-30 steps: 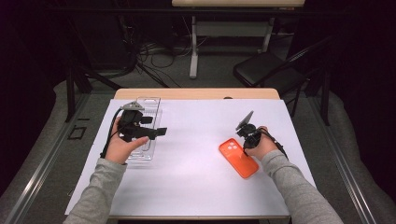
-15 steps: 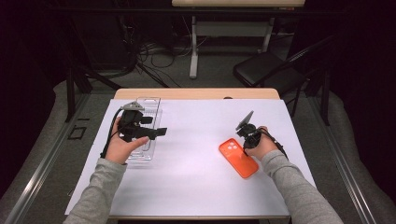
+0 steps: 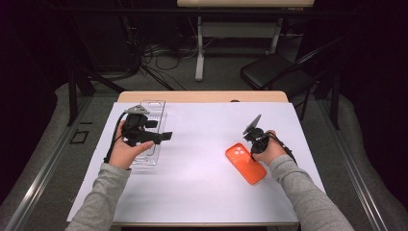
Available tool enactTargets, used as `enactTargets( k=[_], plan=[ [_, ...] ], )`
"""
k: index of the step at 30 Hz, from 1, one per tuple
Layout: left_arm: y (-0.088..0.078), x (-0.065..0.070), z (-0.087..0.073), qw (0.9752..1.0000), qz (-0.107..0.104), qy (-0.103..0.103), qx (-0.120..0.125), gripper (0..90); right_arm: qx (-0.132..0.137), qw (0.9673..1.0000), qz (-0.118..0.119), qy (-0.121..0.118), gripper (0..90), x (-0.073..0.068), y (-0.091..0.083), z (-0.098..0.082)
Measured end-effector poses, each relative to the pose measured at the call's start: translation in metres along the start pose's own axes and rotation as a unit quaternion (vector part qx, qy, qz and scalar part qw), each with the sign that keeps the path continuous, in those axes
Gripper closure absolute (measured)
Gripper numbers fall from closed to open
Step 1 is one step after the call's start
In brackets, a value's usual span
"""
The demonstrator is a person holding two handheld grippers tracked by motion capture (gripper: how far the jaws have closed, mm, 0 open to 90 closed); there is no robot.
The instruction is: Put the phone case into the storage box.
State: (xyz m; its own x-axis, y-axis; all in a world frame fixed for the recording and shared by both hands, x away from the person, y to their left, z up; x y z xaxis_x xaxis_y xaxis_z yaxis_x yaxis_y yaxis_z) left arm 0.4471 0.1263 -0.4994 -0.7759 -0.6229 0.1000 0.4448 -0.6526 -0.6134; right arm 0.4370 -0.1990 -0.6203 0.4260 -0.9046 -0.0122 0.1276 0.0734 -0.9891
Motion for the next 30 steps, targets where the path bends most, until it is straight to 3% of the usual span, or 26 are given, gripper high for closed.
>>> enactTargets(
  k=[8,13,17,20,22,24,25,26,27,28,30],
  plan=[
    [0.0,0.0,0.0,1.0,0.0,-0.001,0.0,16.2,0.019,0.9998,0.008,0.007,89.2,-0.002,-0.001,0.002],
    [0.001,0.0,0.0,1.0,0.001,-0.001,0.0,16.2,0.004,1.0,-0.001,0.003,89.1,0.002,-0.007,0.0],
    [0.001,0.0,0.0,1.0,0.001,0.0,0.0,16.2,0.026,0.9996,0.006,0.009,89.1,0.0,-0.009,0.002],
    [0.002,0.001,0.0,1.0,0.001,-0.001,-0.001,16.2,0.018,0.9998,0.001,0.009,89.1,0.0,-0.015,-0.001],
    [0.002,0.001,-0.001,1.0,0.0,-0.001,-0.001,16.2,0.04,0.9991,0.01,0.012,89.1,-0.003,-0.016,0.001],
    [0.002,0.002,-0.001,1.0,0.001,0.001,-0.002,16.2,0.036,0.999,0.008,0.024,89.1,-0.005,-0.021,-0.001],
    [0.002,0.002,-0.001,1.0,0.001,0.0,-0.002,16.2,0.061,0.9979,0.014,0.018,89.1,-0.006,-0.021,0.003],
    [0.002,0.002,0.0,1.0,0.001,0.001,-0.001,16.2,0.027,0.9996,-0.002,0.011,89.1,-0.003,-0.028,-0.003],
    [0.002,0.002,0.0,1.0,0.001,0.001,-0.001,16.2,0.057,0.998,0.011,0.024,89.1,-0.008,-0.026,0.0],
    [0.002,0.002,0.0,1.0,0.002,0.001,0.0,16.2,0.105,0.9937,0.028,0.024,89.0,-0.011,-0.024,0.008],
    [0.002,0.002,0.0,1.0,0.002,0.001,0.001,16.3,0.074,0.997,0.014,0.021,89.1,-0.011,-0.033,0.001]
  ],
)
Point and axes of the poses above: each handheld gripper's, and its own axes: y roughly forward along the jaws, z roughly out of its top, x roughly to its right, the point moved 10 cm from there along y, roughly forward along the jaws, and after that the axes turned 7 degrees about y, right-handed, at the moved point
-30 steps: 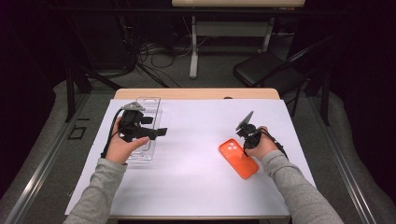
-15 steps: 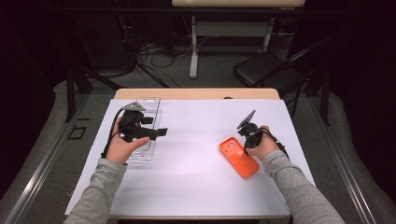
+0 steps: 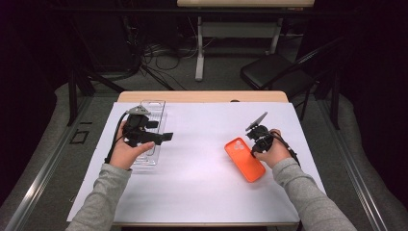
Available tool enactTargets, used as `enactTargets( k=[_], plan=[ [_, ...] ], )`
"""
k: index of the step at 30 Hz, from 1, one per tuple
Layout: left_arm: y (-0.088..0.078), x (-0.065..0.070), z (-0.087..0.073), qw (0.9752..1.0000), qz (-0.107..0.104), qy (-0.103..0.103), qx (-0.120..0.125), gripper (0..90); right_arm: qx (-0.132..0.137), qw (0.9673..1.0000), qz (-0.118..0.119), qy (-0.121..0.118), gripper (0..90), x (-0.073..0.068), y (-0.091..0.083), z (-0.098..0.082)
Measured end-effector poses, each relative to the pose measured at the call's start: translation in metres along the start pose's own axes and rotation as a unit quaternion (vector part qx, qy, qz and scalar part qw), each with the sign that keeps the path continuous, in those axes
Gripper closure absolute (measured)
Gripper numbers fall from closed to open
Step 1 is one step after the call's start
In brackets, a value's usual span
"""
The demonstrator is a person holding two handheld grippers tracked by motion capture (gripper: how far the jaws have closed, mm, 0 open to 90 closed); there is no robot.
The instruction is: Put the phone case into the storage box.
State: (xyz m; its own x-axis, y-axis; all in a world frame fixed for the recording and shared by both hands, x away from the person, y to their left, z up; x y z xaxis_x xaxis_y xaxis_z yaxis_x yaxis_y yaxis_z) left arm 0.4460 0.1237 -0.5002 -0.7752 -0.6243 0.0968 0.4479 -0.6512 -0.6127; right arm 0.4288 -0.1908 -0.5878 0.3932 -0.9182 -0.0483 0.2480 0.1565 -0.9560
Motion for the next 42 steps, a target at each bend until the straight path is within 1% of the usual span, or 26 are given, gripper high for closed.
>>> enactTargets(
  k=[1,3,4,6,7,10,11,13,18,20,22,24,29,30,31,36,40,42],
  plan=[
    [0.0,0.0,0.0,1.0,0.0,0.0,0.0,16.2,0.01,0.9999,0.002,-0.006,89.1,-0.001,-0.001,0.001],
    [0.0,0.0,0.0,1.0,0.001,0.001,0.0,16.2,0.015,0.9998,0.003,-0.009,89.1,-0.003,-0.006,0.001],
    [0.0,0.001,0.0,1.0,0.001,0.001,0.0,16.2,0.01,0.9999,0.001,-0.013,89.1,-0.004,-0.009,0.0],
    [0.0,0.002,0.0,1.0,0.0,0.002,0.0,16.2,0.026,0.9996,0.004,-0.011,89.0,-0.007,-0.012,0.002],
    [0.001,0.002,0.0,1.0,0.0,0.002,0.0,16.2,0.024,0.9996,0.003,-0.012,89.1,-0.008,-0.015,0.001],
    [0.0,0.003,0.0,1.0,0.0,0.003,-0.001,16.2,0.042,0.999,0.006,-0.012,89.1,-0.011,-0.019,0.002],
    [0.0,0.003,0.0,1.0,0.0,0.004,0.0,16.2,0.038,0.9992,0.004,-0.014,89.0,-0.012,-0.021,0.001],
    [0.001,0.004,0.001,1.0,0.0,0.005,0.001,16.2,0.043,0.999,0.004,-0.011,89.0,-0.015,-0.025,0.001],
    [0.001,0.005,0.001,1.0,0.0,0.006,0.001,16.2,0.068,0.9975,0.006,-0.02,89.0,-0.021,-0.031,0.004],
    [0.001,0.006,0.001,1.0,-0.001,0.008,0.002,16.2,0.067,0.9975,0.007,-0.021,89.0,-0.024,-0.034,0.004],
    [0.001,0.007,0.001,1.0,-0.003,0.009,0.001,16.2,0.071,0.9972,0.008,-0.023,89.0,-0.028,-0.036,0.004],
    [0.002,0.009,0.002,0.9999,-0.003,0.01,0.001,16.2,0.083,0.9962,0.011,-0.025,89.0,-0.031,-0.036,0.006],
    [0.004,0.011,0.001,0.9999,-0.003,0.016,-0.002,16.2,0.089,0.9955,0.013,-0.03,89.0,-0.038,-0.04,0.008],
    [0.005,0.011,0.001,0.9999,-0.003,0.016,-0.002,16.2,0.097,0.9947,0.014,-0.03,89.0,-0.04,-0.039,0.009],
    [0.005,0.012,0.001,0.9999,-0.003,0.016,-0.002,16.2,0.095,0.9949,0.014,-0.031,89.0,-0.041,-0.04,0.009],
    [0.006,0.014,0.001,0.9999,-0.004,0.016,-0.003,16.2,0.11,0.9934,0.015,-0.029,89.0,-0.046,-0.043,0.012],
    [0.006,0.016,0.001,0.9998,-0.006,0.018,-0.002,16.2,0.123,0.9919,0.017,-0.029,89.0,-0.049,-0.043,0.016],
    [0.006,0.017,0.002,0.9998,-0.006,0.02,0.0,16.2,0.134,0.9903,0.021,-0.029,89.0,-0.051,-0.043,0.019]
  ],
)
Point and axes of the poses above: each handheld gripper's, and its own axes: y roughly forward along the jaws, z roughly out of its top, x roughly to its right, the point moved 10 cm from there along y, roughly forward along the jaws, and after that the axes turned 7 degrees about y, right-handed, at the moved point
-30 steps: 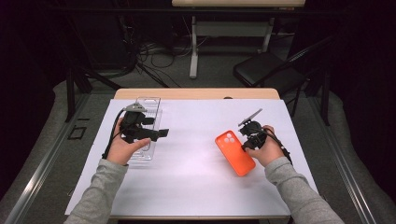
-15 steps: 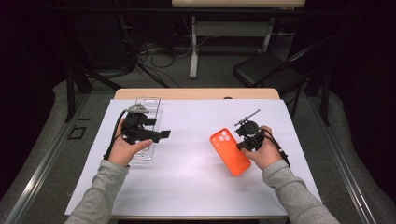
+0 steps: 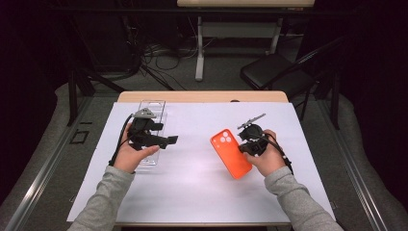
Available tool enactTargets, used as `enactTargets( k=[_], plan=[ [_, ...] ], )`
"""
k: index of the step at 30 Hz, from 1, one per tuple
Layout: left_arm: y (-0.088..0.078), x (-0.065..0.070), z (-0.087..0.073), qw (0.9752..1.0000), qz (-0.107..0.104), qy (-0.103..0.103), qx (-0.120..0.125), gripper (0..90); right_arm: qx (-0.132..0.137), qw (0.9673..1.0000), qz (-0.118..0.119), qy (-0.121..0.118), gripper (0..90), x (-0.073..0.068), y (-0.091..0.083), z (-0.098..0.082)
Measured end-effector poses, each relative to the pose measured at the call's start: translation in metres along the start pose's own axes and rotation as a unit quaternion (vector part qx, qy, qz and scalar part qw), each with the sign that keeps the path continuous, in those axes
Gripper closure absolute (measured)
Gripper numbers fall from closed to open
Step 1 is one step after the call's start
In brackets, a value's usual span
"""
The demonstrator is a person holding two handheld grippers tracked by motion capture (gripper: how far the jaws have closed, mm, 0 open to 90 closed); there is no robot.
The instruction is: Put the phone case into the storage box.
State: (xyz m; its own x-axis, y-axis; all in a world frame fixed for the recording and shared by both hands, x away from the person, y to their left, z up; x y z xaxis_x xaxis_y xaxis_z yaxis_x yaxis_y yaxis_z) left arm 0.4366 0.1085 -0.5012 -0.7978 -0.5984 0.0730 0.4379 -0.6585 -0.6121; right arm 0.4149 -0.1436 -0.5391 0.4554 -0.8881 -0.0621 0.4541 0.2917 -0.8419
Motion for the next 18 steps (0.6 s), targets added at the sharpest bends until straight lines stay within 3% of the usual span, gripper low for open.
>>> enactTargets(
  k=[7,18],
  plan=[
    [-0.001,0.003,0.002,1.0,-0.003,-0.001,0.007,16.3,0.014,0.9999,0.004,-0.007,89.0,-0.01,-0.001,0.006],
    [0.0,0.013,0.004,0.9999,-0.007,0.005,0.01,16.2,0.067,0.9976,-0.004,-0.016,89.0,-0.024,-0.007,0.016]
  ],
)
Point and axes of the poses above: each handheld gripper's, and its own axes: y roughly forward along the jaws, z roughly out of its top, x roughly to its right, the point moved 10 cm from there along y, roughly forward along the jaws, and after that the axes turned 7 degrees about y, right-handed, at the moved point
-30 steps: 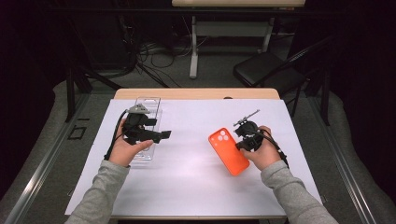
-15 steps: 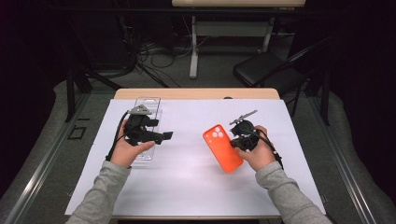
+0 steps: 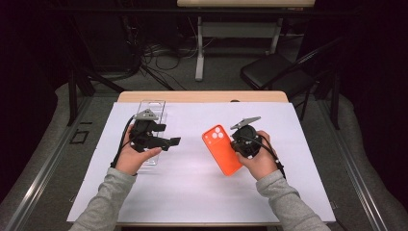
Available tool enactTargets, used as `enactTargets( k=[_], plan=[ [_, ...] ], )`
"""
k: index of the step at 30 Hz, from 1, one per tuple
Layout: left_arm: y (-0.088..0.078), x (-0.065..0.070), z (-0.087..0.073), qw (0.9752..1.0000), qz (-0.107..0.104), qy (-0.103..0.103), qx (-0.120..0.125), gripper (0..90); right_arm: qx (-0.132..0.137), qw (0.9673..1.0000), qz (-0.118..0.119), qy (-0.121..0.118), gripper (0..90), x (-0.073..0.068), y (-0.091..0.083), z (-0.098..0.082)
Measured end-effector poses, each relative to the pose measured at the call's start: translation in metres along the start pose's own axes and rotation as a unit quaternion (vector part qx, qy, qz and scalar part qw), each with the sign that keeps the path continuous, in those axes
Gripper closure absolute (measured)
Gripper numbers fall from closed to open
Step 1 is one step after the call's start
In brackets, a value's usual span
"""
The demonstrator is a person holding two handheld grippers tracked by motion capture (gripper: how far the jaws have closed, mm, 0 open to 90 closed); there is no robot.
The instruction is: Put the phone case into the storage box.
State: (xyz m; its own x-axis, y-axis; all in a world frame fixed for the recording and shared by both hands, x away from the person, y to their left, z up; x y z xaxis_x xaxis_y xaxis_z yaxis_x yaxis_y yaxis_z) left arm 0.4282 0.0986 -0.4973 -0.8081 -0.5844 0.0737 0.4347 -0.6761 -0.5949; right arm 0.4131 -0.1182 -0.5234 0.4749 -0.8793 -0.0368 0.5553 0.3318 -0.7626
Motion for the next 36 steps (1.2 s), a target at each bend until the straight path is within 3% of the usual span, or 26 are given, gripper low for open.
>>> enactTargets(
  k=[11,18,29,36],
  plan=[
    [0.003,0.01,0.0,1.0,0.004,-0.001,0.004,16.2,0.039,0.9992,0.005,0.0,89.0,-0.012,0.008,0.008],
    [0.0,0.011,0.002,0.9998,0.005,-0.008,0.019,16.3,0.064,0.9979,0.013,0.009,89.0,-0.019,0.011,0.016],
    [0.003,0.021,-0.002,0.9995,-0.007,-0.023,0.02,17.7,0.106,0.9939,0.024,0.019,89.0,-0.029,0.01,0.029],
    [0.005,0.03,-0.004,0.9997,-0.008,-0.017,0.019,17.7,0.133,0.9902,0.033,0.028,89.0,-0.033,0.012,0.03]
  ],
)
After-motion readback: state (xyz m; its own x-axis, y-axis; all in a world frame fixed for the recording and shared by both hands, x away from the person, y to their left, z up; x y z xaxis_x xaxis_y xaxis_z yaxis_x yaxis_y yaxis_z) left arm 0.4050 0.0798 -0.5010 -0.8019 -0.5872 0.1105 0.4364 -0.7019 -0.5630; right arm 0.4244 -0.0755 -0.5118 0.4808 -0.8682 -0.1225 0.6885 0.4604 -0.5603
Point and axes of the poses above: each handheld gripper's, and its own axes: y roughly forward along the jaws, z roughly out of its top, x roughly to its right, the point moved 10 cm from there along y, roughly forward along the jaws, and after that the axes turned 7 degrees about y, right-handed, at the moved point
